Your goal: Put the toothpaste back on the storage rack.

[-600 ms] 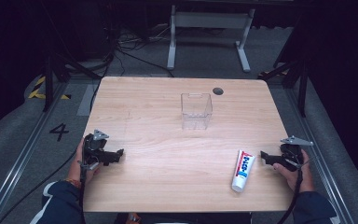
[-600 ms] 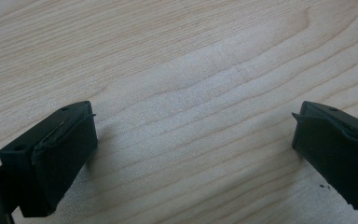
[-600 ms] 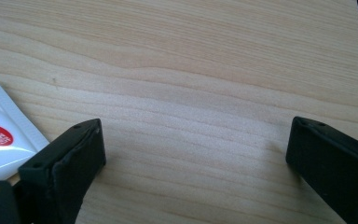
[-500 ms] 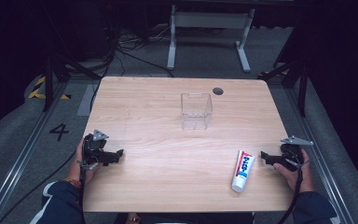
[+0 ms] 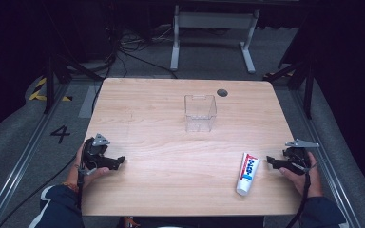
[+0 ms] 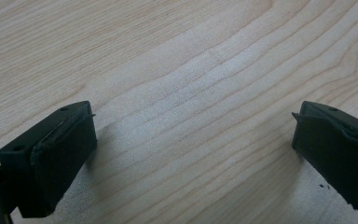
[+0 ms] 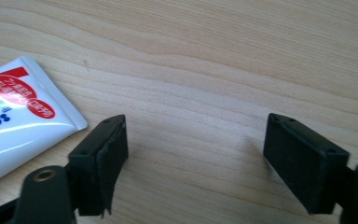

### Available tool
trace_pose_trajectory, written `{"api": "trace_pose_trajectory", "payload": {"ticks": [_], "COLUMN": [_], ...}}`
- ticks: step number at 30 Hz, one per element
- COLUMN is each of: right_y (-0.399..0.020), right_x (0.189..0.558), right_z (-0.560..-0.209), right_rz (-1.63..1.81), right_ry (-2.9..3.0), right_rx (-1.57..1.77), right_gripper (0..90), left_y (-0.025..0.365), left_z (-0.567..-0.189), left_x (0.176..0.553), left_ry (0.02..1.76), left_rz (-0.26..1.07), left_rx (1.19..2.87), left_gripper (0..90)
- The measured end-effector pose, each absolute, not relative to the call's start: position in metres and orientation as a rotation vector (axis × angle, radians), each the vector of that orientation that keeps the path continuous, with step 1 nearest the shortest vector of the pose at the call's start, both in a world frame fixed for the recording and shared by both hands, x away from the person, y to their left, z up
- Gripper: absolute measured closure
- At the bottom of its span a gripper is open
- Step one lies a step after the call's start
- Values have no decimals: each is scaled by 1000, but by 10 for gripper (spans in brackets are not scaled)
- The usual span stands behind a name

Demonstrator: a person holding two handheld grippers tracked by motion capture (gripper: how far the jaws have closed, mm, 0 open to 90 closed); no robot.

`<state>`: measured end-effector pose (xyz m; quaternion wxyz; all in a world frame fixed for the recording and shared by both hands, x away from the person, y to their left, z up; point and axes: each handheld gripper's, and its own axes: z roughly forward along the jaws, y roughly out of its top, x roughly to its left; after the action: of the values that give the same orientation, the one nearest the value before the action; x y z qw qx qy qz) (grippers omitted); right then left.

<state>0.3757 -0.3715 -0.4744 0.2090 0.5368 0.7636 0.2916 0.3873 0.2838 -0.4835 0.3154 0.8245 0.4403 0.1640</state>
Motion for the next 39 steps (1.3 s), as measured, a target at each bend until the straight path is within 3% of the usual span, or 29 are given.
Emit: {"api": "trace_pose_trajectory", "payload": {"ticks": [18, 39], "right_y": [-324, -279], "right_x": [339, 337], "right_z": [-446, -456], "right_rz": [898, 948], "right_ry": [2195, 2296], "right_rx": [1422, 1497], "right_gripper": [213, 149], "left_y": [284, 283], "left_z": [-483, -483], "left_x": [389, 391], "left_ry": [1137, 1129], "left_rz": [419, 414], "left_rx": [2182, 2189], "left_gripper": [1, 2]}}
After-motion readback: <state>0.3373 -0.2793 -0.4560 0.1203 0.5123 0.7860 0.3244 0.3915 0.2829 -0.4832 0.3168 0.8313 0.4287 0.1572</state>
